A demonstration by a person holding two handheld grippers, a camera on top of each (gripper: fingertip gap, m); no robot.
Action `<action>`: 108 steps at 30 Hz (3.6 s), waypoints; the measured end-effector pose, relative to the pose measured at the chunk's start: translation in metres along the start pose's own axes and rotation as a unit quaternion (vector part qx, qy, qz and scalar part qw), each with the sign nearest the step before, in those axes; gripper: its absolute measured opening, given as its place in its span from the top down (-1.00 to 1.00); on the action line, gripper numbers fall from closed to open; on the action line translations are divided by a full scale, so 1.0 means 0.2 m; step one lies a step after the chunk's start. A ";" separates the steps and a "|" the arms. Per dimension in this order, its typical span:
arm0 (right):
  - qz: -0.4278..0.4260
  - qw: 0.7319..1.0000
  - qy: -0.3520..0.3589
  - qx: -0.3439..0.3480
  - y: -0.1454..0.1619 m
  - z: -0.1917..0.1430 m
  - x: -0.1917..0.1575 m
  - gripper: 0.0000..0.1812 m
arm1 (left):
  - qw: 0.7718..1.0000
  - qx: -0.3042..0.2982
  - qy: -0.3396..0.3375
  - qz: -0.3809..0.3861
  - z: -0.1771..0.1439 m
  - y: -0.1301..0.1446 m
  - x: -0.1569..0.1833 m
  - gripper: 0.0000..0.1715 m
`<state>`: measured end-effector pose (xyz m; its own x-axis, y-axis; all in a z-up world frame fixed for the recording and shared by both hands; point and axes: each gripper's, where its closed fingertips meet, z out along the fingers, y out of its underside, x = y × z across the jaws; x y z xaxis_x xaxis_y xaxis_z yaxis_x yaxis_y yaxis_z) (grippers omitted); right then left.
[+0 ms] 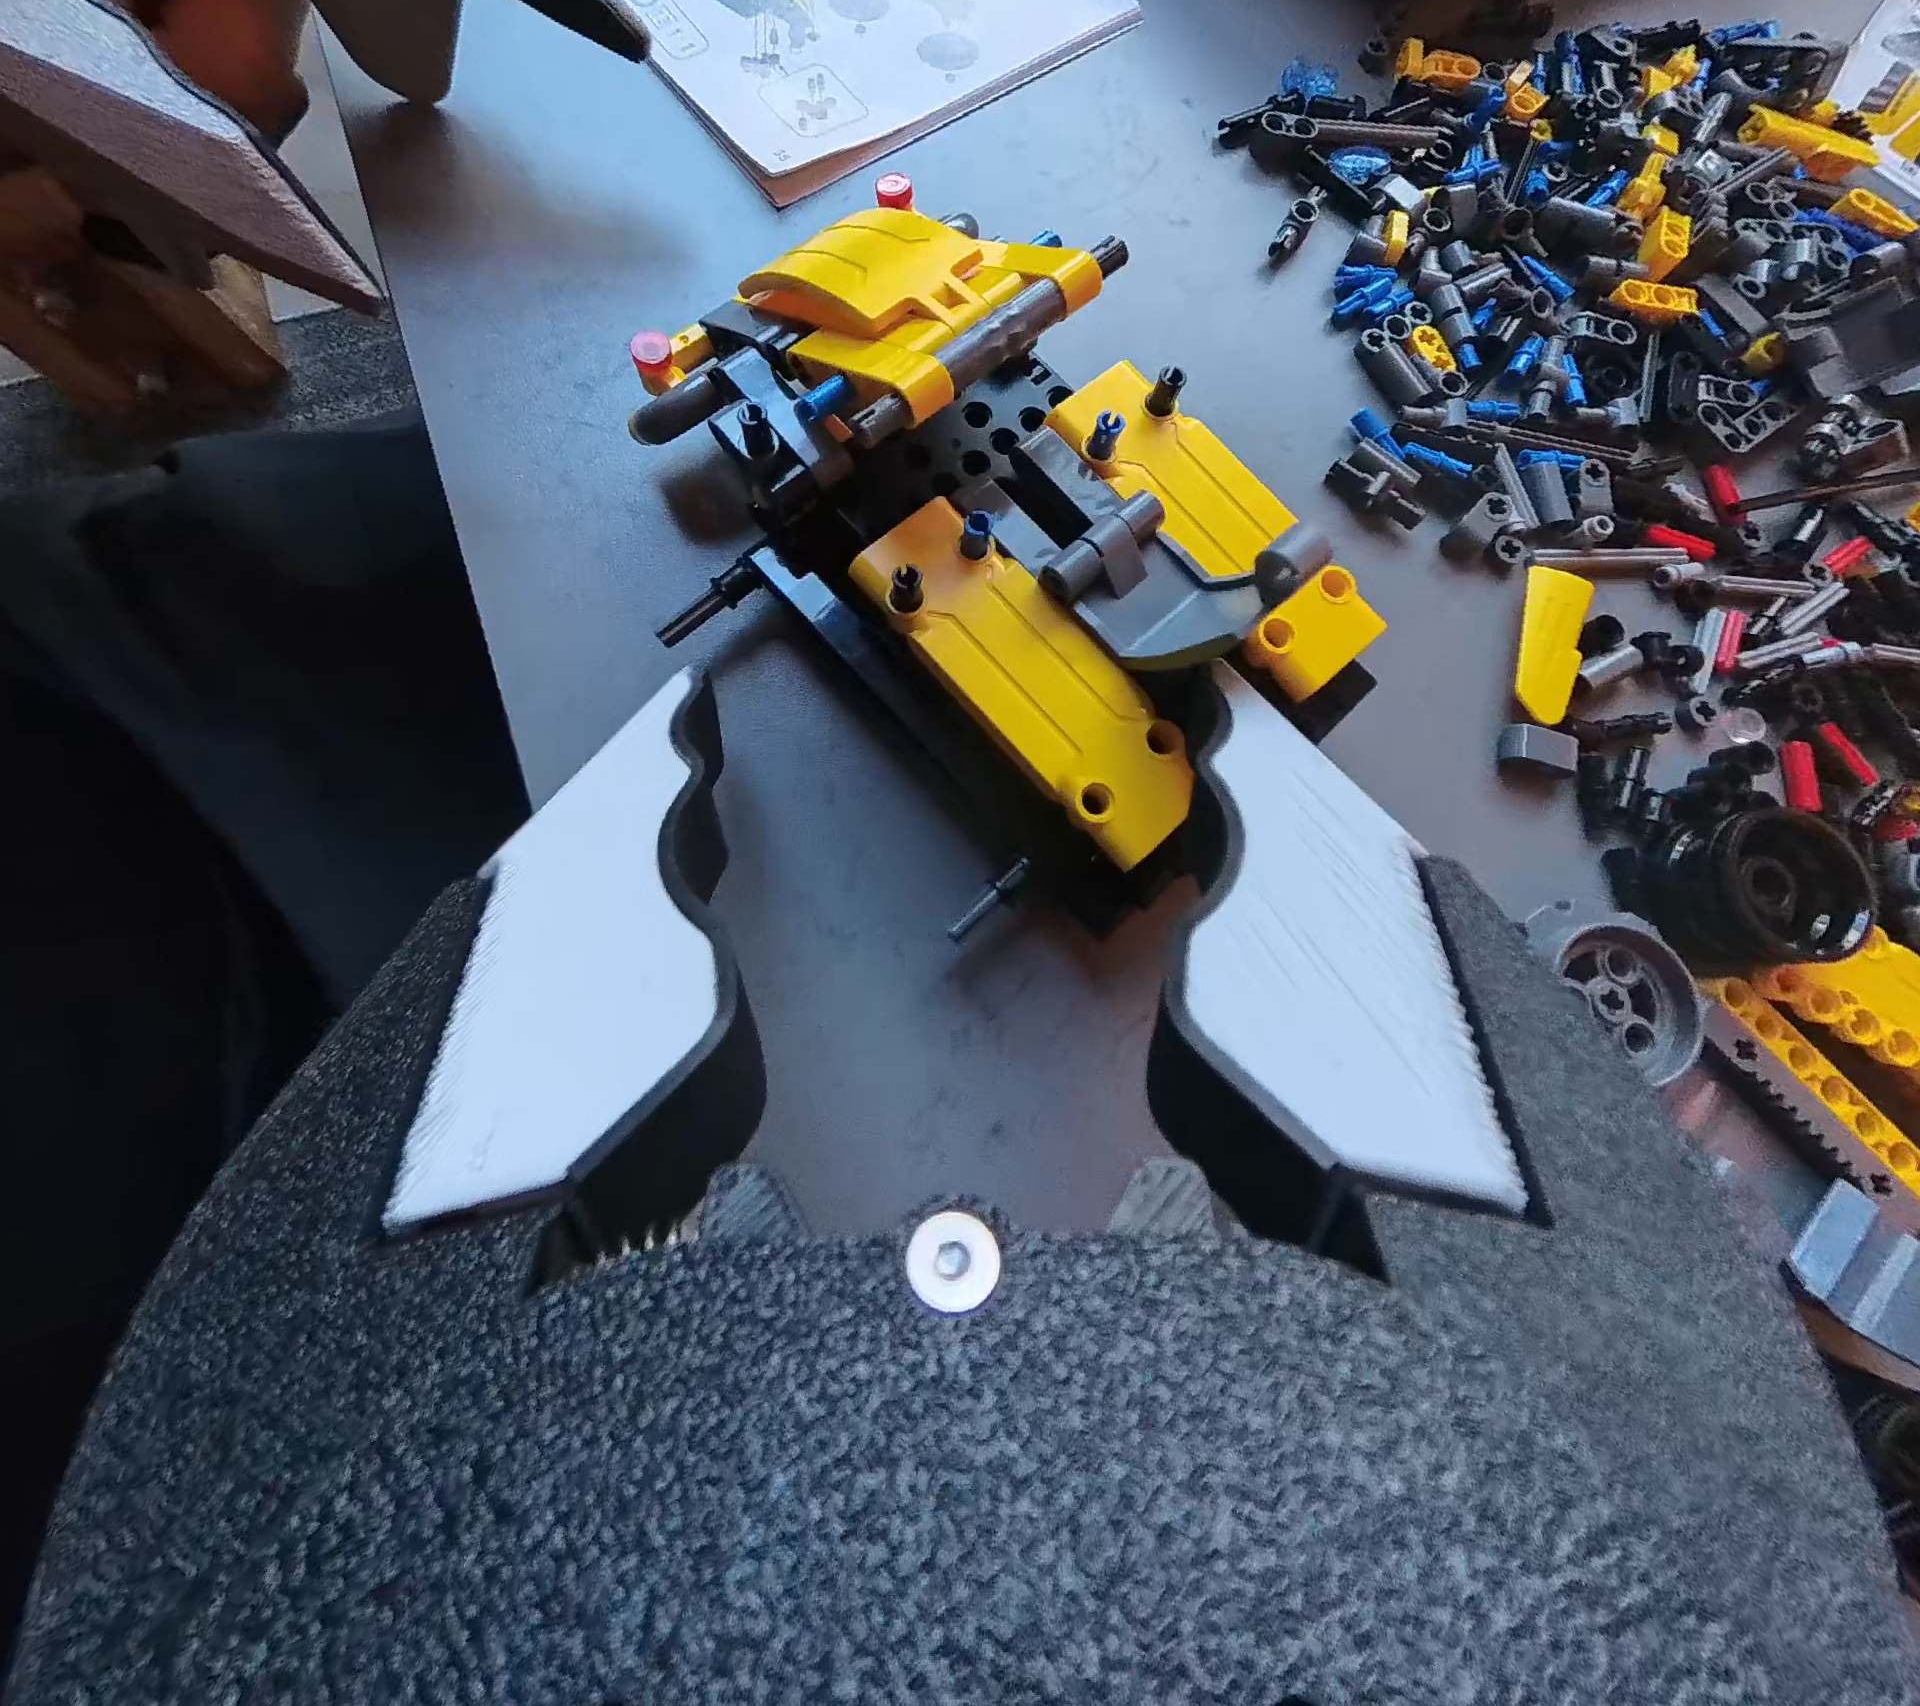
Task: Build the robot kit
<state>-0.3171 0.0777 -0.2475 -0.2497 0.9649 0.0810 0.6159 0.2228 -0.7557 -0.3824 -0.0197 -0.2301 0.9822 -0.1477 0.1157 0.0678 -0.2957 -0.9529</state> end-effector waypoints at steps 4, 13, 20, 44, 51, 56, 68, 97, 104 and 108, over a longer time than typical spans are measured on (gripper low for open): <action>-0.012 1.000 0.010 0.010 -0.01 0.00 0.00 0.01 | 1.000 0.002 -0.004 0.005 0.00 0.00 0.00 0.07; -0.005 0.998 0.032 0.046 -0.04 -0.05 0.03 0.01 | 1.000 0.007 -0.007 0.010 0.01 0.00 0.00 0.09; -0.027 0.990 0.070 0.120 -0.14 -0.10 0.05 0.02 | 1.000 0.012 -0.005 0.001 0.00 -0.01 0.00 0.11; -0.016 0.947 0.066 0.315 -0.61 -0.23 0.42 0.33 | 0.996 0.076 0.011 -0.034 -0.06 -0.06 -0.09 0.21; -0.041 0.970 0.087 0.225 -0.44 -0.17 0.42 0.31 | 0.994 0.086 0.029 -0.063 -0.07 -0.08 -0.11 0.26; -0.028 0.969 0.074 0.232 -0.43 -0.14 0.42 0.32 | 0.995 0.085 0.016 -0.048 -0.07 -0.07 -0.10 0.20; -0.049 0.996 -0.005 0.079 -0.15 -0.15 0.28 0.14 | 0.993 0.093 0.040 -0.065 -0.07 -0.08 -0.10 0.35; -0.040 0.995 0.028 0.087 -0.06 -0.20 0.23 0.16 | 0.995 0.077 0.042 -0.051 -0.05 -0.07 -0.08 0.27; -0.020 0.987 0.053 0.148 -0.07 -0.41 0.20 0.23 | 0.996 0.074 0.020 -0.047 -0.06 -0.07 -0.09 0.13; 0.008 0.985 0.045 0.167 -0.04 -0.46 0.18 0.25 | 0.996 0.072 0.012 -0.041 -0.07 -0.08 -0.09 0.12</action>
<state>-0.2616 0.1230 -0.1780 -0.1652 0.9798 0.1126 0.3352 0.1632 -0.9279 -0.4041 -0.0255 -0.2138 0.9679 -0.1519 0.2004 0.1744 -0.1686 -0.9701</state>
